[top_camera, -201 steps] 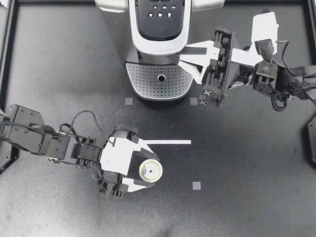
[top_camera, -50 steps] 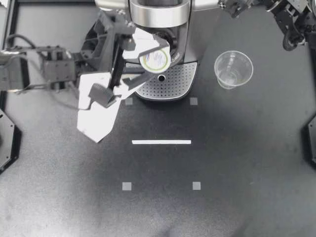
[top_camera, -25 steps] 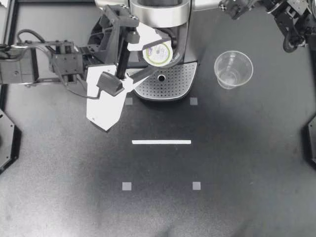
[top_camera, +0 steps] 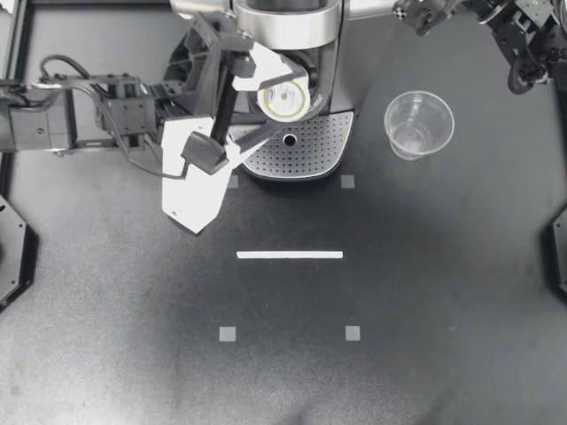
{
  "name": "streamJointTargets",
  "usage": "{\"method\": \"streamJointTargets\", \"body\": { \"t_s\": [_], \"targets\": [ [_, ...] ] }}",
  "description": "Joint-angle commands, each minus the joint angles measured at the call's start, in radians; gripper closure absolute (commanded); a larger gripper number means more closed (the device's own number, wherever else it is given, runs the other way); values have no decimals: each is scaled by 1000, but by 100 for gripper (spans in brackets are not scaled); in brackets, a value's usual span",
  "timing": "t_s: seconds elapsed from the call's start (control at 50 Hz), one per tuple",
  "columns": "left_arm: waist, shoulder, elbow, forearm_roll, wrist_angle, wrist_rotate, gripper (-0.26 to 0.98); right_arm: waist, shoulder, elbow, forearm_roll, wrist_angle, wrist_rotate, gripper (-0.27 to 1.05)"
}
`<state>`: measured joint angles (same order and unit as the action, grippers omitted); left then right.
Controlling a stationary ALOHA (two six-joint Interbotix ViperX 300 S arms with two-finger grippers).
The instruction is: Place the coffee capsule inside the capsule container, then place the cup onto the center of the cup tray, then push the 'Hot Water' and 'Travel Mug' buttons.
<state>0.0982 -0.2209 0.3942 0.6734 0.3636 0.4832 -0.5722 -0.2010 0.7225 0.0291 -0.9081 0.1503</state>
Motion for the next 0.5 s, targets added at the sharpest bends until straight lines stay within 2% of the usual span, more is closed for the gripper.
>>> {"method": "streamJointTargets", "body": {
  "t_s": [0.0,0.32,0.48],
  "targets": [
    [6,-23,-14,3,-14,-8,1,-5,-23,-12,2,-11,2,76],
    [20,-44,-12,3,-20,-18,1,-5,-20,-11,-3,-11,6,76],
    [20,-77,9,-11,-84,-64,1,-5,-21,-9,-2,-11,6,76]
  ]
}}
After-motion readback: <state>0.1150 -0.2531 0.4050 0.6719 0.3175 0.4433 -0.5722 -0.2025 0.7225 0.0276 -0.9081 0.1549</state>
